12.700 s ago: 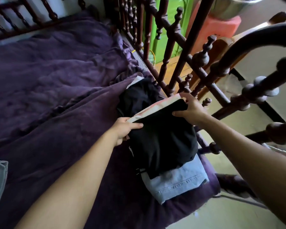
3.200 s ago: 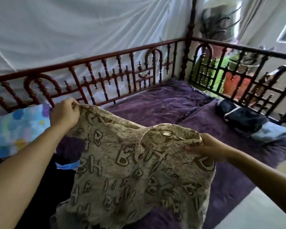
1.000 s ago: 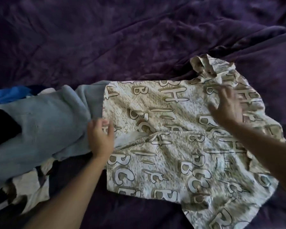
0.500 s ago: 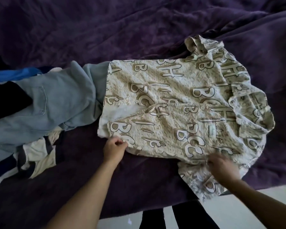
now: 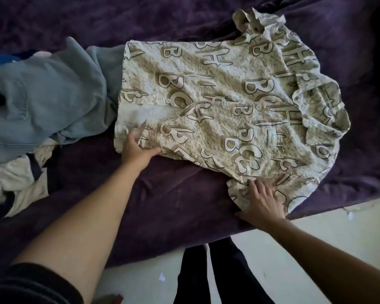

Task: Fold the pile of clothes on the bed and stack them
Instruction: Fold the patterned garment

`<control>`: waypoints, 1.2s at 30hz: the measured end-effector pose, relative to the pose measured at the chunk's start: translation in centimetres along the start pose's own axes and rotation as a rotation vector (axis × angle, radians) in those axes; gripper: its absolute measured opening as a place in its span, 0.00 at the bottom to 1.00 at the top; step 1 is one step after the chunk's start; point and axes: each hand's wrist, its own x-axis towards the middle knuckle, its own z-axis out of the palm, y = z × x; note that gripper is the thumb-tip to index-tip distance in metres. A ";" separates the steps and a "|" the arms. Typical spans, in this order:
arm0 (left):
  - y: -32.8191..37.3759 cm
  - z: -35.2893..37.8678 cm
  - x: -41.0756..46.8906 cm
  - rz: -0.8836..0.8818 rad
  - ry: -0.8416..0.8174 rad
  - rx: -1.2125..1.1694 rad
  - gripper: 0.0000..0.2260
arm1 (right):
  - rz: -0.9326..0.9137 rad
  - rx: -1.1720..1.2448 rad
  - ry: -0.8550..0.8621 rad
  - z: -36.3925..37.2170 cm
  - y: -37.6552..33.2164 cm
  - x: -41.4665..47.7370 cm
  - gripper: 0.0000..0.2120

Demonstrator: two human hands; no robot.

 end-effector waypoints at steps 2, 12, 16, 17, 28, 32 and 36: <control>0.1 0.8 1.0 0.043 0.044 0.022 0.37 | -0.005 -0.006 0.113 0.8 0.3 0.7 0.36; 0.8 -4.8 -5.0 0.136 0.091 0.094 0.11 | 0.216 0.485 0.532 -14.4 10.3 1.4 0.05; -4.6 -6.7 -10.7 0.053 -0.108 0.324 0.17 | 0.019 0.037 0.184 -13.0 10.9 -1.0 0.06; -6.0 -6.9 -11.7 0.024 -0.133 0.377 0.17 | 0.005 -0.074 0.044 -11.6 10.9 -1.6 0.07; -8.7 -8.7 -13.0 -0.144 -0.332 0.455 0.15 | 0.095 -0.004 -0.018 -10.7 11.2 -4.3 0.03; -2.7 -11.3 -11.2 -0.142 -0.213 0.174 0.10 | 0.146 0.147 0.273 -19.3 12.3 -2.0 0.08; 5.2 -12.7 -7.5 -0.100 -0.057 -0.059 0.10 | 0.124 0.205 0.492 -27.6 11.8 2.9 0.09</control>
